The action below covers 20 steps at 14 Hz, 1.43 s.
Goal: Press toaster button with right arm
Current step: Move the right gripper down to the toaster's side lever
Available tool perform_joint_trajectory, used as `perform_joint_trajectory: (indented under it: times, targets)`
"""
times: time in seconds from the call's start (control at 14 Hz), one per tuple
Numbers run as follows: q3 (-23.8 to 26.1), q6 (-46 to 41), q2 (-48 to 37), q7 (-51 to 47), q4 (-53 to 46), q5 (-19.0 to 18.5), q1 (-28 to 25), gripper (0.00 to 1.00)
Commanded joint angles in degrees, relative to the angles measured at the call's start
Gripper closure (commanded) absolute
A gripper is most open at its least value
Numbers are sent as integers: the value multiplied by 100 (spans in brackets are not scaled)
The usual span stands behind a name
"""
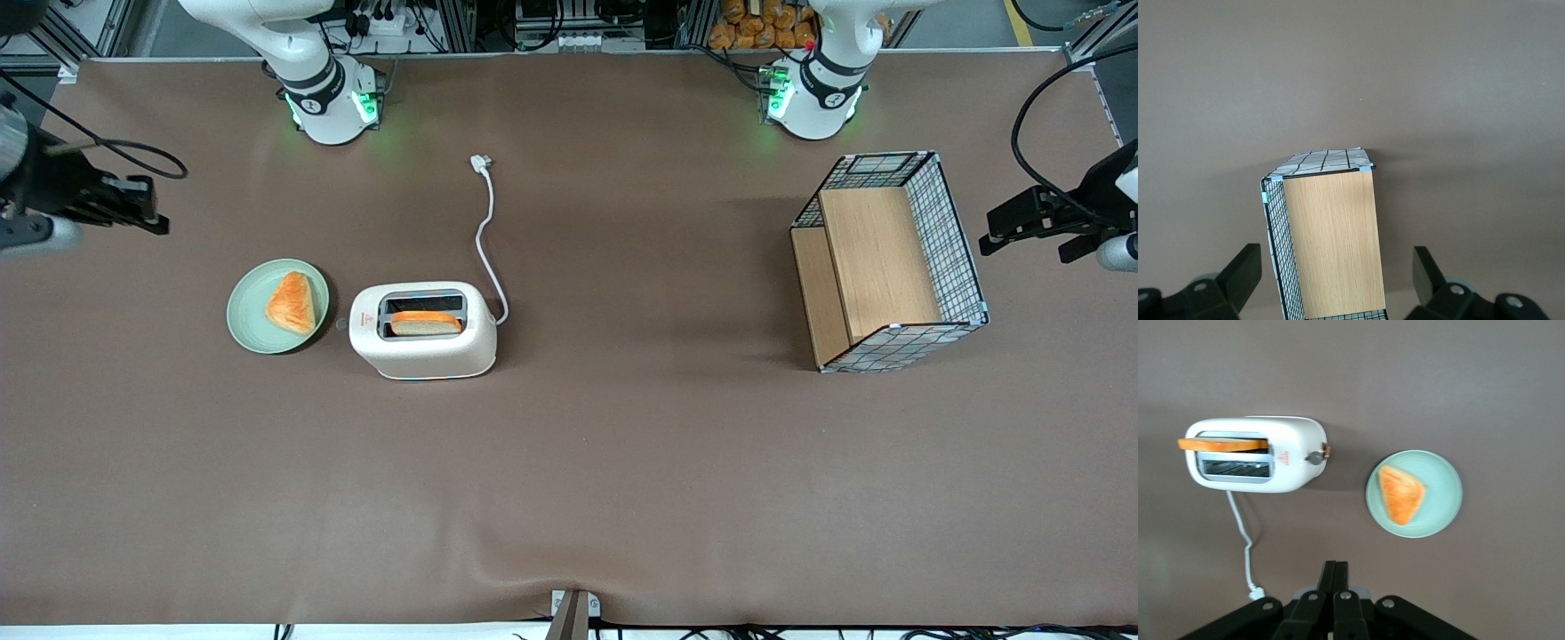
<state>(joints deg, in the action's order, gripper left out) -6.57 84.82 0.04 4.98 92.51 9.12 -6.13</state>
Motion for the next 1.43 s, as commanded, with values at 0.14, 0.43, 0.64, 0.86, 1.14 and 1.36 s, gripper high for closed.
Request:
perform_joint_trajectory:
  times: [0.14,0.43,0.64,0.86,1.14,1.36]
  targets:
    - [-2,867,119,-32,661,353,-143,100]
    - [7,1351,584,-14,821,732,-178,100]
    - [7,1528,927,-6,873,1090,-214,100]
    - [7,2063,954,247,1286,1477,-266,100]
    - [7,2520,1077,785,1663,1760,-266,100]
    - [7,2732,1077,1258,2015,2312,-258,100]
